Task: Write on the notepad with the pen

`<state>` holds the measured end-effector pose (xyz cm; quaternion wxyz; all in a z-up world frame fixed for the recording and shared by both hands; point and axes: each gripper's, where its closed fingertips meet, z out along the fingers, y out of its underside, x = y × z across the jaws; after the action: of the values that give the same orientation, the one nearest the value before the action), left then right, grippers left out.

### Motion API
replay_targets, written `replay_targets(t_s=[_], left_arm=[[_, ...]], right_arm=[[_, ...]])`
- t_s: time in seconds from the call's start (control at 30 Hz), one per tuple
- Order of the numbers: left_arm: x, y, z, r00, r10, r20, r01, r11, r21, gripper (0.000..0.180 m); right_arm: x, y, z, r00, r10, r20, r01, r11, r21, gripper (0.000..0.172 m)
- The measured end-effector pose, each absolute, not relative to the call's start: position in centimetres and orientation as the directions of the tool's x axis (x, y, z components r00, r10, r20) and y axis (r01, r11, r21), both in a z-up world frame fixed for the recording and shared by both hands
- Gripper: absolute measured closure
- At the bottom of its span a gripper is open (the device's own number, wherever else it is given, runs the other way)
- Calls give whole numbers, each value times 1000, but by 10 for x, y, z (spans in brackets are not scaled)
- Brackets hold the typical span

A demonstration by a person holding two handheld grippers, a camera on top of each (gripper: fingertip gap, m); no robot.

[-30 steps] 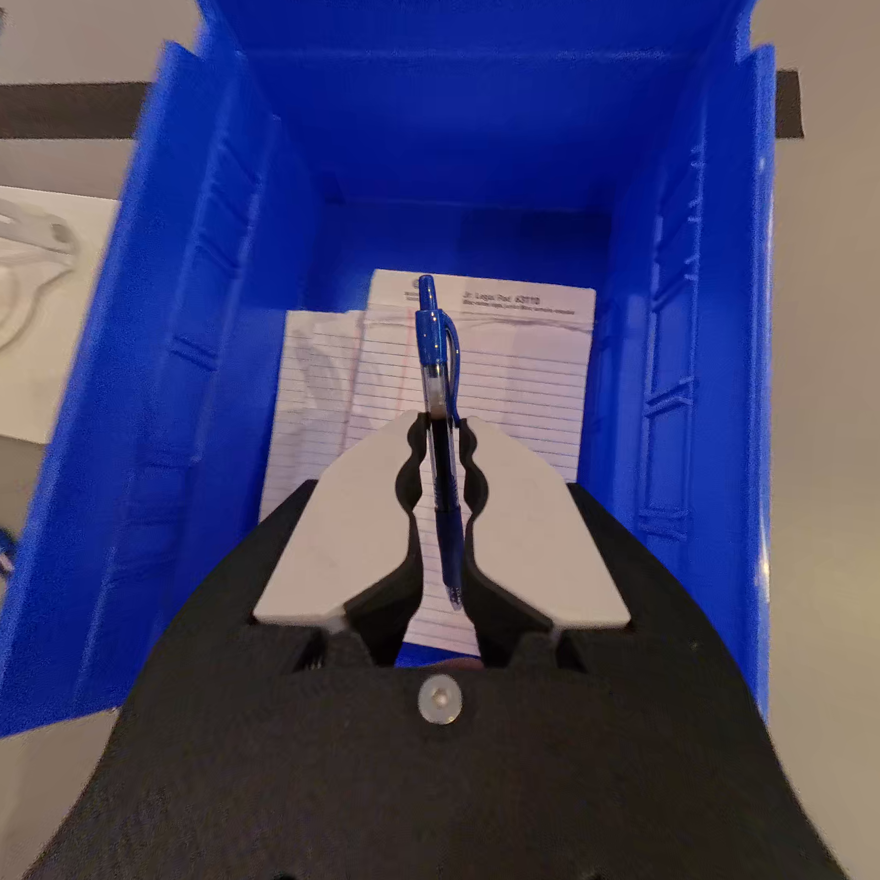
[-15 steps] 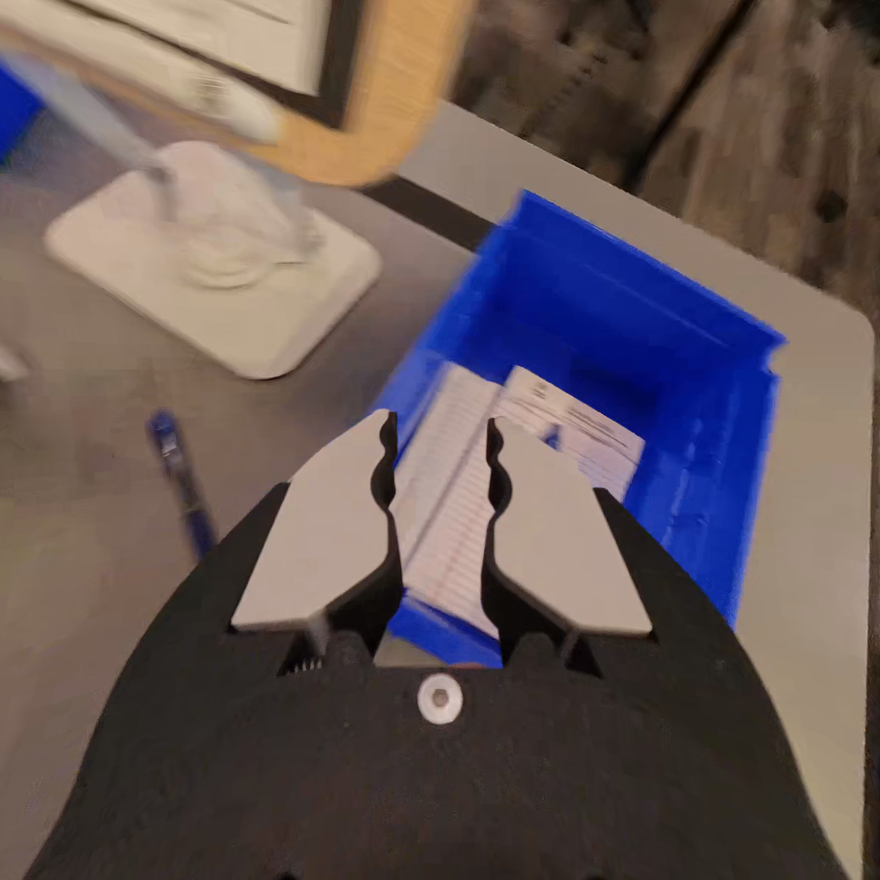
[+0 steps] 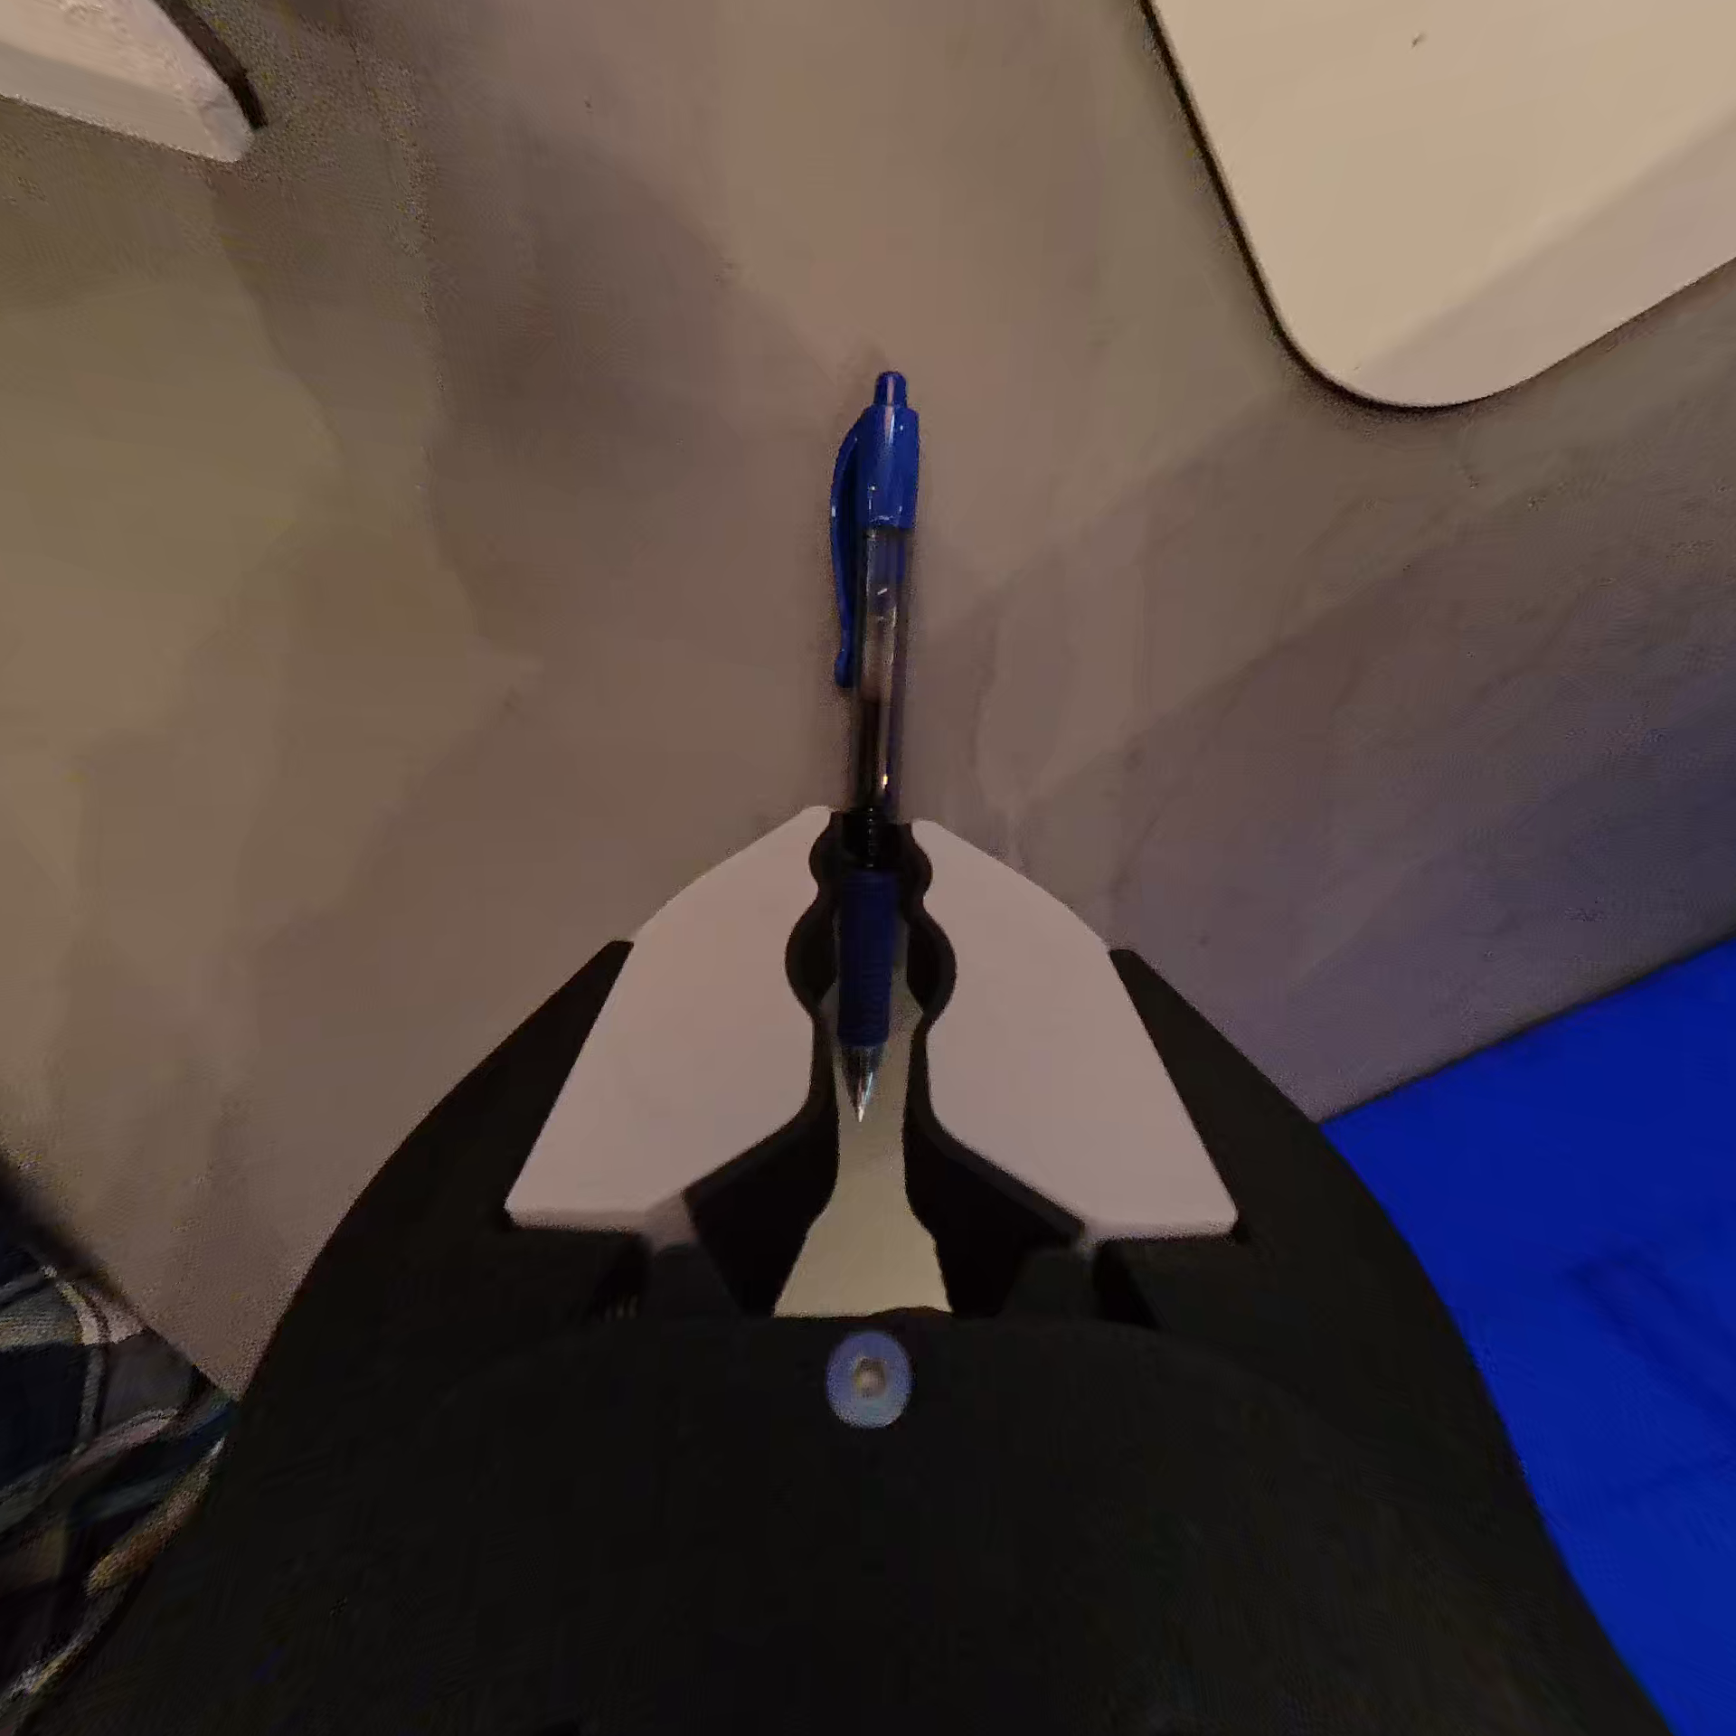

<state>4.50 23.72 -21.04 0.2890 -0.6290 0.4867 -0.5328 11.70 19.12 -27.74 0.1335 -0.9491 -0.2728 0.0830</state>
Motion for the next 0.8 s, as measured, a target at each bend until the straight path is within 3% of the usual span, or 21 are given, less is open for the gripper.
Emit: replay_targets(t_s=[0.07,0.27,0.5,0.67,0.8], left_arm=[[45,238,-210,-37,-921,387,-301,-359,-883,157],[39,254,-197,6,-939,343,-239,-335,-912,149],[31,262,-171,10,-990,140,-161,-139,-977,131],[35,247,-179,-36,-994,-99,-238,105,-966,125],[40,242,-195,-53,-992,-117,-317,128,-940,121]], right_arm=[[116,194,-277,834,542,-102,484,-809,-333,161],[82,207,-235,773,545,-324,262,-740,-619,162],[55,208,-221,659,574,-485,150,-733,-663,162],[43,206,-218,602,581,-548,119,-744,-657,162],[40,206,-216,565,579,-587,82,-748,-659,162]])
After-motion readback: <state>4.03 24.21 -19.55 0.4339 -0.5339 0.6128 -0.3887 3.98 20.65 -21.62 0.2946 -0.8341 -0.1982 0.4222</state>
